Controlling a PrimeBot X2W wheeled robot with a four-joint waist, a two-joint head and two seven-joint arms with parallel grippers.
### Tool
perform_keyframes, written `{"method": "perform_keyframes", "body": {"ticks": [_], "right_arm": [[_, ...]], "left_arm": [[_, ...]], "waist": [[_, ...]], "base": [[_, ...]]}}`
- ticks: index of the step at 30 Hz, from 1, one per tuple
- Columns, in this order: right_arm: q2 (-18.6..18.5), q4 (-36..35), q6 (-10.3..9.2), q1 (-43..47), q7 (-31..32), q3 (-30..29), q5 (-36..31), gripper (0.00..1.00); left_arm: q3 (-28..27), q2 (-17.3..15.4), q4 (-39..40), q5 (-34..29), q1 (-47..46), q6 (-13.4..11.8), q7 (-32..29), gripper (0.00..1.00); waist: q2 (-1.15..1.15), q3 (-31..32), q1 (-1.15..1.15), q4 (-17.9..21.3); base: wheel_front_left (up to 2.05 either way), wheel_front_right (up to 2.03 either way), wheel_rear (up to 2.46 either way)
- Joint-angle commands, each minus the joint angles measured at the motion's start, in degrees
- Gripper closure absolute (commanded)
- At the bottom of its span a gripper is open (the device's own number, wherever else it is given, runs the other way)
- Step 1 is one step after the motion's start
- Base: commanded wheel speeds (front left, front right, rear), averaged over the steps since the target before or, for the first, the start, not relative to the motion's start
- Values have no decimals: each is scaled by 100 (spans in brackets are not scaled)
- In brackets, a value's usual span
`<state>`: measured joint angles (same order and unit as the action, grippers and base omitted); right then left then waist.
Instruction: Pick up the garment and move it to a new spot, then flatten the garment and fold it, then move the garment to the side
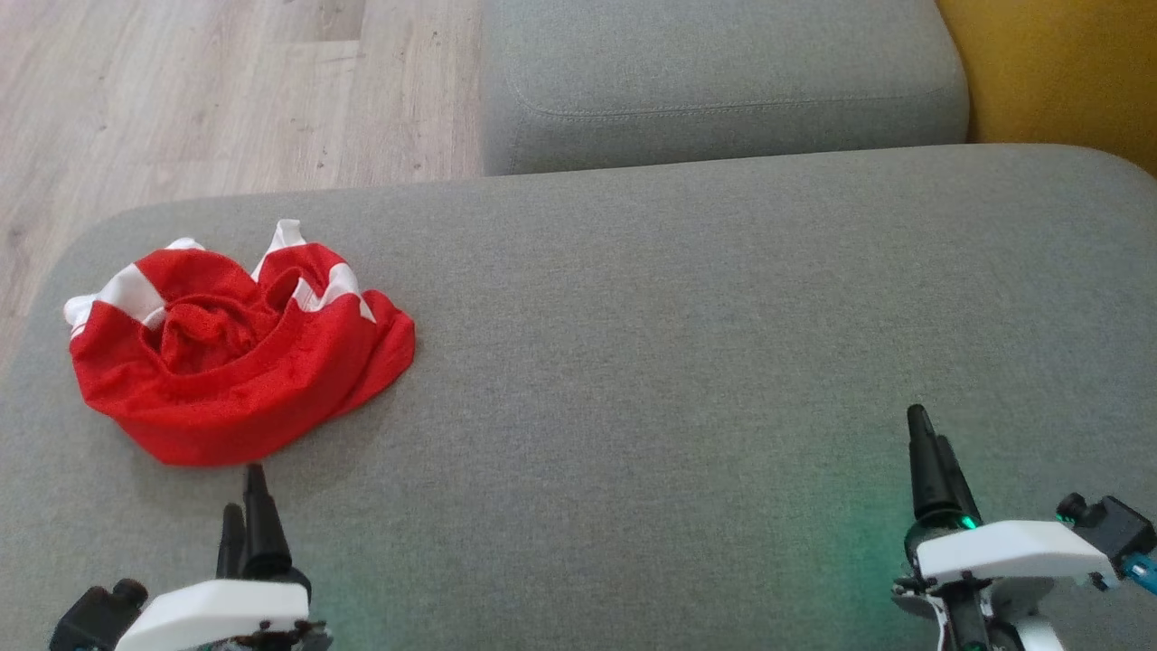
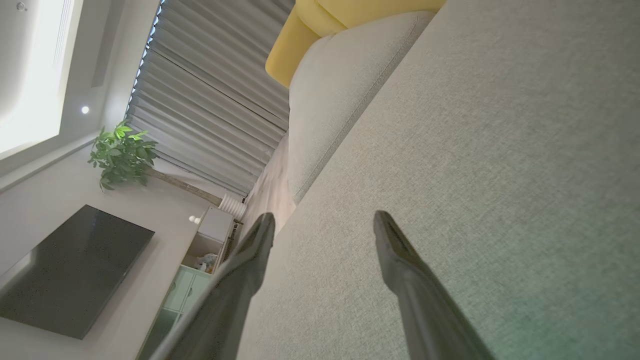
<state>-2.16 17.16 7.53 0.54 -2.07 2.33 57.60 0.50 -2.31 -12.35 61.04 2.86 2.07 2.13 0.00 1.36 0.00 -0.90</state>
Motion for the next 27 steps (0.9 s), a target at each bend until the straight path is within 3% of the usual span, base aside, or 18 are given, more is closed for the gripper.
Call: {"method": "perform_keyframes", "body": {"ticks": [1, 27], "right_arm": [[-36, -228, -2, -241, -76, 101, -174, 0], [-48, -282, -3, -248, -498, 468, -2002, 0]], "left_arm": [[-22, -36, 267, -168, -153, -10, 61, 0], [232, -43, 625, -1929, -41, -235, 486, 0]], "waist": [[0, 3, 0, -3], [0, 74, 0, -56]], "base": [[0, 0, 0], [0, 0, 0]]}}
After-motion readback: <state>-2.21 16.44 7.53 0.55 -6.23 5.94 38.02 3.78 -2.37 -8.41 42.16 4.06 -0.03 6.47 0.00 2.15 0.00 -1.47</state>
